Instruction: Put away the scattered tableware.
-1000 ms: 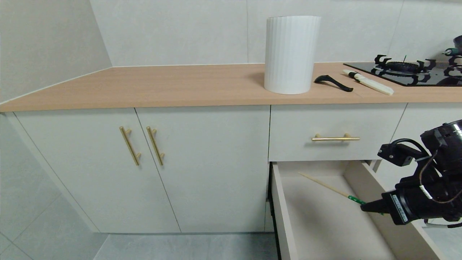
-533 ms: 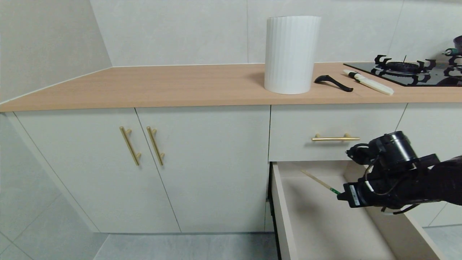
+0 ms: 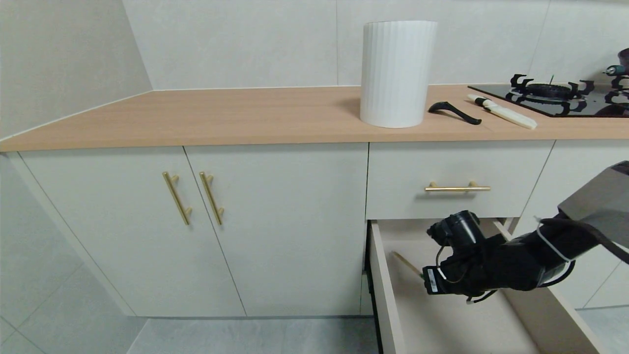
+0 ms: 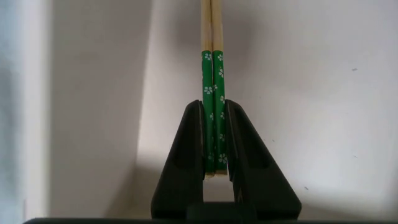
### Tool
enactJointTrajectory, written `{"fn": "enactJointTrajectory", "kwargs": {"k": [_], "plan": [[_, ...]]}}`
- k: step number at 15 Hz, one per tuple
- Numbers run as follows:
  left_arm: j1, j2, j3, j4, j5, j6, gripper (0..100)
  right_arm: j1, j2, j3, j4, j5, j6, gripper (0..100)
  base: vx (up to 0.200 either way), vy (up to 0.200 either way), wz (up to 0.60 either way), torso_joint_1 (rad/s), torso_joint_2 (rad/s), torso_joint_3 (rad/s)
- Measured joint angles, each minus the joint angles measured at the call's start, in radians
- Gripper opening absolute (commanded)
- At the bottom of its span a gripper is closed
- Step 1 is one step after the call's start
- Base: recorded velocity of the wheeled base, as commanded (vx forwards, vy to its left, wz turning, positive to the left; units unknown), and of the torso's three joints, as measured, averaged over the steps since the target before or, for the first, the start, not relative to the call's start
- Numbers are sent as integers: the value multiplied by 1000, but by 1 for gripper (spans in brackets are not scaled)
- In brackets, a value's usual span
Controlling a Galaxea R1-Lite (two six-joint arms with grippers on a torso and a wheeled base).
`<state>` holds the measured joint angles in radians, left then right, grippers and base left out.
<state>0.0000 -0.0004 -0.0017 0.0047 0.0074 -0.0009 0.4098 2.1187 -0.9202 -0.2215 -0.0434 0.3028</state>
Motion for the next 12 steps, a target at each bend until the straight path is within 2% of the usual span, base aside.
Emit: {"fn": "enactJointTrajectory", "kwargs": {"k": [3,12], "plan": [[0,0,0,0,0,0,100,22,83,-16,-21,-56,25,0,0,0,0,0,0,0],[0,0,0,0,0,0,100,29,146,-29,-23,-63,27,0,0,0,0,0,0,0]]}}
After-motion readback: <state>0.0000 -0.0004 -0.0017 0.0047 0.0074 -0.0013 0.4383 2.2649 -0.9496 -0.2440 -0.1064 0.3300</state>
